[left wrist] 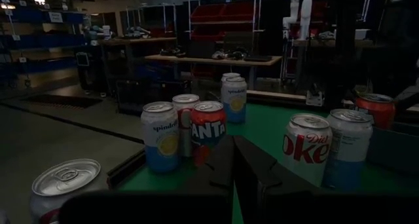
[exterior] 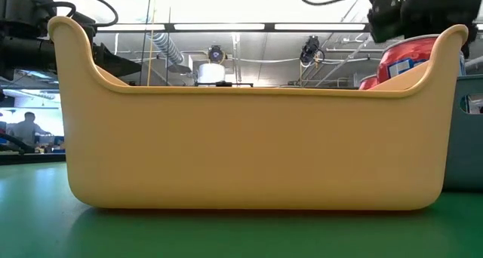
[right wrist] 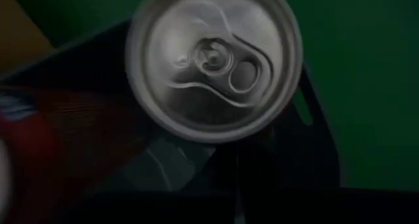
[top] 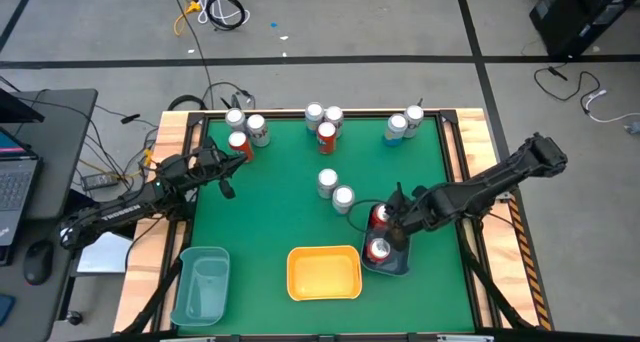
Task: Sort soda cans
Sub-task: Adjust the red soda cans in the blue bin, then put the red soda can into the blue bin
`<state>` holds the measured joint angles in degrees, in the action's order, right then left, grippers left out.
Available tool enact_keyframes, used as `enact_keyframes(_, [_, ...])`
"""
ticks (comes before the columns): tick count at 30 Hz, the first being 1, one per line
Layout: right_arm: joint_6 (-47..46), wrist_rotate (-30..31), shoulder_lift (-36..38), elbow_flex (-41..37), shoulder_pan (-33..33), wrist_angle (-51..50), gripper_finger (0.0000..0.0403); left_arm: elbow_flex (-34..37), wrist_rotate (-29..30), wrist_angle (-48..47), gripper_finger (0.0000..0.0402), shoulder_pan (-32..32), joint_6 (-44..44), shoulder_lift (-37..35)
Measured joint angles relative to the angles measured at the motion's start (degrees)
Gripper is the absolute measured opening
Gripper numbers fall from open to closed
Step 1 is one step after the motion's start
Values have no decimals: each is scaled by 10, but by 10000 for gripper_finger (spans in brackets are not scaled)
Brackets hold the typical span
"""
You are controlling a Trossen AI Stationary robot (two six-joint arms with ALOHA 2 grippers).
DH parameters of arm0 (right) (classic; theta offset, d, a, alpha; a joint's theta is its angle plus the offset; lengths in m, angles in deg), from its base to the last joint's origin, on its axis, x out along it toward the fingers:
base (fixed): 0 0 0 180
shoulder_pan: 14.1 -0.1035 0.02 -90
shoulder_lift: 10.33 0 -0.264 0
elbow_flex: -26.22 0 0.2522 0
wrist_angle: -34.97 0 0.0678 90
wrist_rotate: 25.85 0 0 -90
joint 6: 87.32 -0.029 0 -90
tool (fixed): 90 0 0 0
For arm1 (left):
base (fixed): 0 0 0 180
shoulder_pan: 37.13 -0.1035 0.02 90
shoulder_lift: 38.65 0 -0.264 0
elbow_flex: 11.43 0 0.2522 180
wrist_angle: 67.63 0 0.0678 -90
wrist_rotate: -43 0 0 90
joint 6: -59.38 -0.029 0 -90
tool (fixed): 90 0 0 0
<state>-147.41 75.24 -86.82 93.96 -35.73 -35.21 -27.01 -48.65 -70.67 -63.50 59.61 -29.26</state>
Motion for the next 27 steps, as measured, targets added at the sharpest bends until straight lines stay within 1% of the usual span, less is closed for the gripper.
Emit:
enact_keyframes(4, [-2,-5,11,60,0,-80,19,0,1,0,12,0,0,0])
enact_keyframes(6, [-2,5,14,100,6,-119,28,0,3,0,12,0,0,0])
enact_keyframes(8, [5,46,15,137,20,-144,38,0,3,0,12,0,5,0])
enact_keyframes(11, [52,123,15,180,68,-134,58,0,3,0,12,0,24,1])
enact_keyframes(13, [109,150,15,192,118,-88,74,0,3,0,12,0,37,6])
enact_keyframes(15, [184,148,14,192,173,-8,93,0,4,0,12,0,47,14])
enact_keyframes(17, [258,131,4,192,220,84,114,0,6,1,12,0,51,24])
enact_keyframes(20, [355,98,-27,192,272,209,151,0,17,0,12,0,61,40])
enact_keyframes(23, [407,89,-67,192,303,299,194,0,27,1,12,0,61,49])
enact_keyframes(27, [421,95,-129,192,330,377,257,0,34,3,12,0,61,53])
